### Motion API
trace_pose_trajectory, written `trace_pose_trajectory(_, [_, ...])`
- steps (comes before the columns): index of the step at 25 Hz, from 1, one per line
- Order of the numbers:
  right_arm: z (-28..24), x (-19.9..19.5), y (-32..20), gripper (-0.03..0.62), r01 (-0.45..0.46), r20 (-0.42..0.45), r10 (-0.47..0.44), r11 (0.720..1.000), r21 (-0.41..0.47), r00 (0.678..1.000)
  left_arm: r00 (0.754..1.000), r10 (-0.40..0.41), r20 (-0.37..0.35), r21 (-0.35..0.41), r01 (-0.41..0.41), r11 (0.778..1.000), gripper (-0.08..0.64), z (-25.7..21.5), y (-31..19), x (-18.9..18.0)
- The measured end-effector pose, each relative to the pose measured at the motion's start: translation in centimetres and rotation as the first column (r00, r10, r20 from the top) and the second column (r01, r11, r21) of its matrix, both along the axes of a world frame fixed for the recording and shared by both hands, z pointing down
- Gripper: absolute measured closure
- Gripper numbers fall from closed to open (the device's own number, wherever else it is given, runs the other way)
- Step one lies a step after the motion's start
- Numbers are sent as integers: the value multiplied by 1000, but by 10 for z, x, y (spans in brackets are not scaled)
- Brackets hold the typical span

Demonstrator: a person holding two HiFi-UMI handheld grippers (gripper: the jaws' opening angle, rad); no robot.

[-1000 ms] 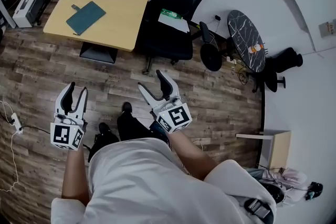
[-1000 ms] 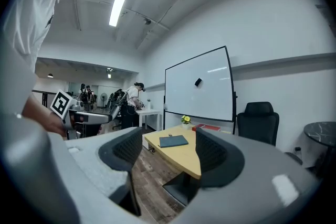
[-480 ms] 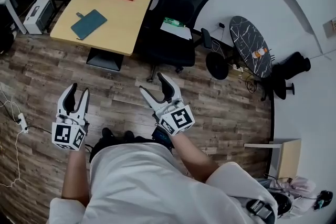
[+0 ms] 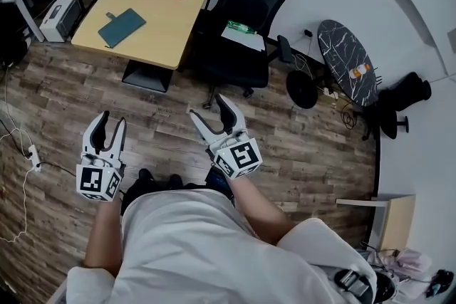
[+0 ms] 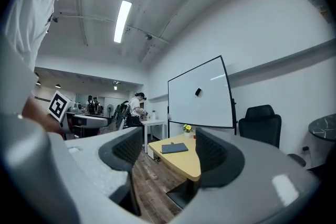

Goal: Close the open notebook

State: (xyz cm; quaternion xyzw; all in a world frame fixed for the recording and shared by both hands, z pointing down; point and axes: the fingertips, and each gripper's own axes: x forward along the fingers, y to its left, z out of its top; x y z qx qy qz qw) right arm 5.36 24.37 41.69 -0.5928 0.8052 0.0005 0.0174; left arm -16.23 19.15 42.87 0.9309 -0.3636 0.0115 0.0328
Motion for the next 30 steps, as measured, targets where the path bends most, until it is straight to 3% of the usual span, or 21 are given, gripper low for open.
trace_pose_trajectory(30, [21,17,0,272,16,29,-15,999,-27,999,1000,-16,14,-26,16,1000,394,9,2,5])
